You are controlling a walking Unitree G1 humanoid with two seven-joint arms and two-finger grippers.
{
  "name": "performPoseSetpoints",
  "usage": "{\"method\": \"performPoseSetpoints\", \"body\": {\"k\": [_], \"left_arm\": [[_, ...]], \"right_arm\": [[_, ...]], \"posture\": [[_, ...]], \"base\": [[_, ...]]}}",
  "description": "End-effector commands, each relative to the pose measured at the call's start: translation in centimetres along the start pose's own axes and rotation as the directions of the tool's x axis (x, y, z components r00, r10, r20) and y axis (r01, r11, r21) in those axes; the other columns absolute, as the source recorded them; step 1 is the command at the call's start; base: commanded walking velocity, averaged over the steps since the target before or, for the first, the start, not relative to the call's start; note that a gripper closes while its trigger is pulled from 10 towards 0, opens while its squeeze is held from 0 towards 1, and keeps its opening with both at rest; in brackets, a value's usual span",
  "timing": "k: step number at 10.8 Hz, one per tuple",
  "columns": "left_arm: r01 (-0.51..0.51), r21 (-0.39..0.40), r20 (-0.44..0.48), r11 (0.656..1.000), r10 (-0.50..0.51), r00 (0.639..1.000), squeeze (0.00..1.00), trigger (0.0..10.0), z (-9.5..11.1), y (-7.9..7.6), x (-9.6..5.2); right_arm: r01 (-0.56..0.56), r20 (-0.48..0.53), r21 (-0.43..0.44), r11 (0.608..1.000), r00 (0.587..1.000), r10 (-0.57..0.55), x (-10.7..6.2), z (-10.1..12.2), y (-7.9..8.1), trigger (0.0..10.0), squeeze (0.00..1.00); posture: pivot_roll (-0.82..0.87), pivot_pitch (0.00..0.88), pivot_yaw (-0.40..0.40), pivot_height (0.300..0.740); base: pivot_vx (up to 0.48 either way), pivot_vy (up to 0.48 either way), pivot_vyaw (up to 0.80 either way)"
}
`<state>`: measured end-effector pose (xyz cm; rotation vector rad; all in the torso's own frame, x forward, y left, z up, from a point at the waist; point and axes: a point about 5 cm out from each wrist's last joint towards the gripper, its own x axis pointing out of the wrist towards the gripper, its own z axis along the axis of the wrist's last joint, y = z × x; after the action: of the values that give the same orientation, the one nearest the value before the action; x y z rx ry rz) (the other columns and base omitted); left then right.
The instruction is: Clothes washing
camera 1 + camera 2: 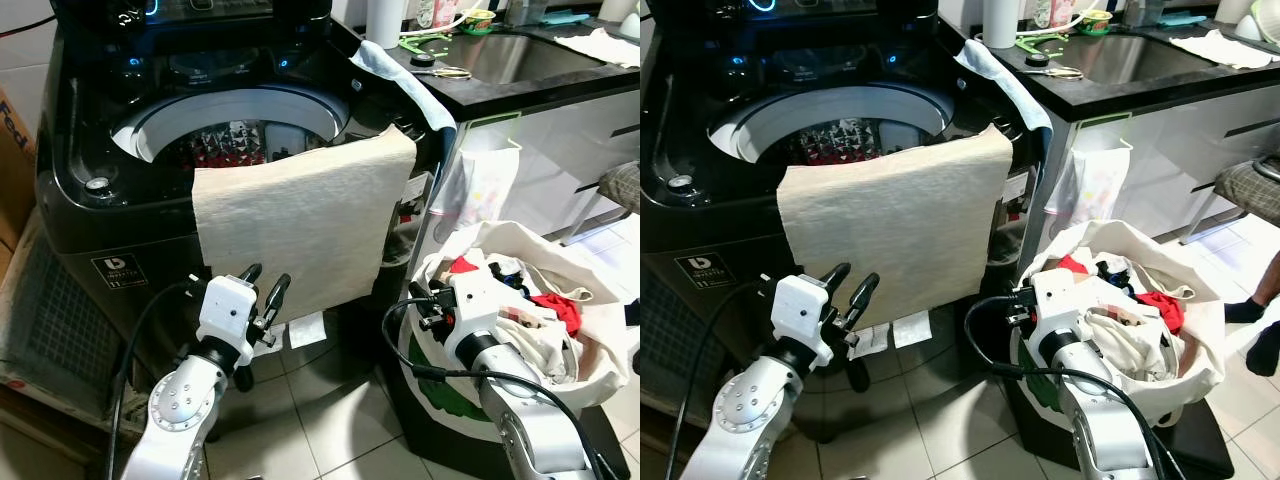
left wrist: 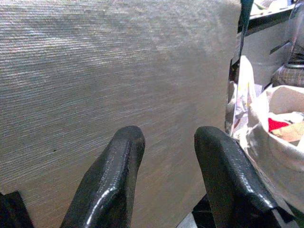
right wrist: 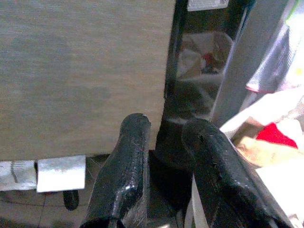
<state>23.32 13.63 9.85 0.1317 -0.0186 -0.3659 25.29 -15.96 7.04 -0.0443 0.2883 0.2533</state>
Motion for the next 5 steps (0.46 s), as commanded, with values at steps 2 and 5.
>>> {"method": "performPoseSetpoints", "body": {"k": [2,5], "left_arm": [[-0.015,0.045,-0.113,0.999,0.020,0.993,0.00,10.0,-2.1,0.6,-0.2],[-0.018,0.003,-0.457,1.000,0.018,0.889,0.00,10.0,-9.7,0.2,-1.7]], "right_arm": [[0.061,-0.103,-0.020,0.998,0.993,-0.063,0.7,-1.5,-1.0,10.0,0.00],[0.153,-0.416,0.052,0.987,0.902,-0.118,1.0,-9.3,-1.8,10.0,0.00]], "posture": [[-0.05,0.000,0.019,0.719],[-0.04,0.000,0.019,0.719]], "base": [[0.000,0.000,0.00],[0.000,0.000,0.00]]}}
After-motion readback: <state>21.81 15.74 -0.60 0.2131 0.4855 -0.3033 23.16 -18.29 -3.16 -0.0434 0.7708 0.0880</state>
